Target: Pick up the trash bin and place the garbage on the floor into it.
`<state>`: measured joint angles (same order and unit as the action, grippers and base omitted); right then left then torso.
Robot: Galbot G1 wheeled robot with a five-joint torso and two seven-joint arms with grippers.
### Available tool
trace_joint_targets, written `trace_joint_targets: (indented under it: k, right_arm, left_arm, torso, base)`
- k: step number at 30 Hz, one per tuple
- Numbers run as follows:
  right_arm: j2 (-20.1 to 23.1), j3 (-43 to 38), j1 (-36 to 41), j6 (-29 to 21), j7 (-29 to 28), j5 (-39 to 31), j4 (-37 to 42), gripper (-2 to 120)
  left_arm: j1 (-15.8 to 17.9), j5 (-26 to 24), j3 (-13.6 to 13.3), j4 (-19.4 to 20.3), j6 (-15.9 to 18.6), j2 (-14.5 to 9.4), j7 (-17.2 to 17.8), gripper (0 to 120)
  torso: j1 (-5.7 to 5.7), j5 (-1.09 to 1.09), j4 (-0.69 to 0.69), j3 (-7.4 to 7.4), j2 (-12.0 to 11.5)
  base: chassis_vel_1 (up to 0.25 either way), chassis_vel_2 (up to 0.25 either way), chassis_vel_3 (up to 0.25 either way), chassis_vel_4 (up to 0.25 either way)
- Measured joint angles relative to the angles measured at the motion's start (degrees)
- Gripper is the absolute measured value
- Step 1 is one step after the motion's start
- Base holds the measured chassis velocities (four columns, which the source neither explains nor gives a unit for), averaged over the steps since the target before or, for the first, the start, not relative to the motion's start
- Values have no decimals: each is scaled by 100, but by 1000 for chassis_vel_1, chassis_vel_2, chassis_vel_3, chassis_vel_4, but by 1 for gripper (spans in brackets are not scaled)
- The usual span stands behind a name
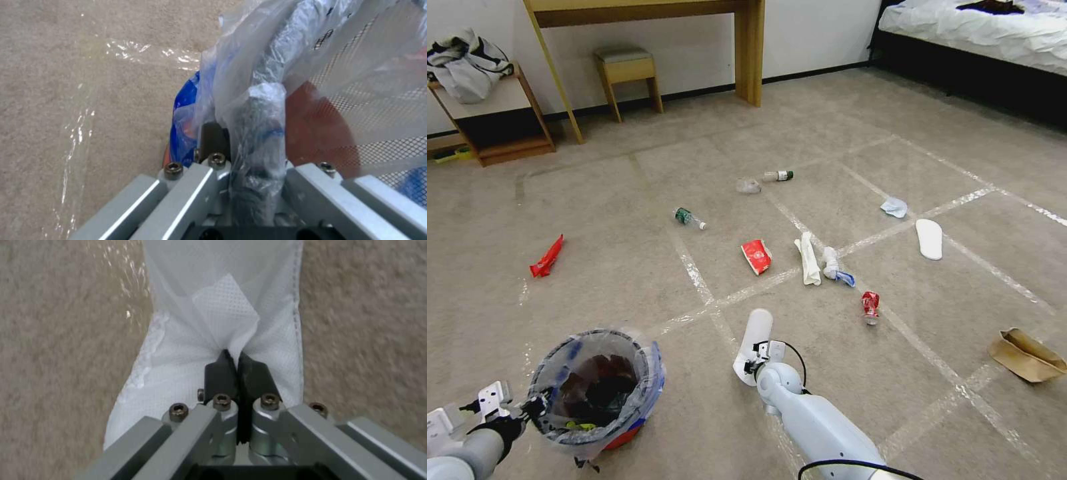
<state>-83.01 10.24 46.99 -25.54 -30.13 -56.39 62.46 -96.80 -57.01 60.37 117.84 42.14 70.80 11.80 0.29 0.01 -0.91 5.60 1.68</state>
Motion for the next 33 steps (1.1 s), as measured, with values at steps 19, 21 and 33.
trace_joint_targets:
  k: [19,21,33]
  right_arm:
    - [467,-147,294,41,30,-28,1348,0]
    - [527,-206,318,88,61,-28,1530,0]
    - [911,-536,567,479,408,-45,2708,0]
  left_arm:
    - [18,-66,22,68,0,-69,33,1]
    - [32,-74,22,78,0,-70,39,1]
    - [29,-149,-69,324,0,-66,65,1]
  torso:
    - [0,-2,-2,-2,3]
    - [-1,-2,-1,-2,3]
    - [-1,-1,-1,-3,4]
  base:
    - [0,0,0,0]
    - [0,0,0,0]
    - [0,0,0,0]
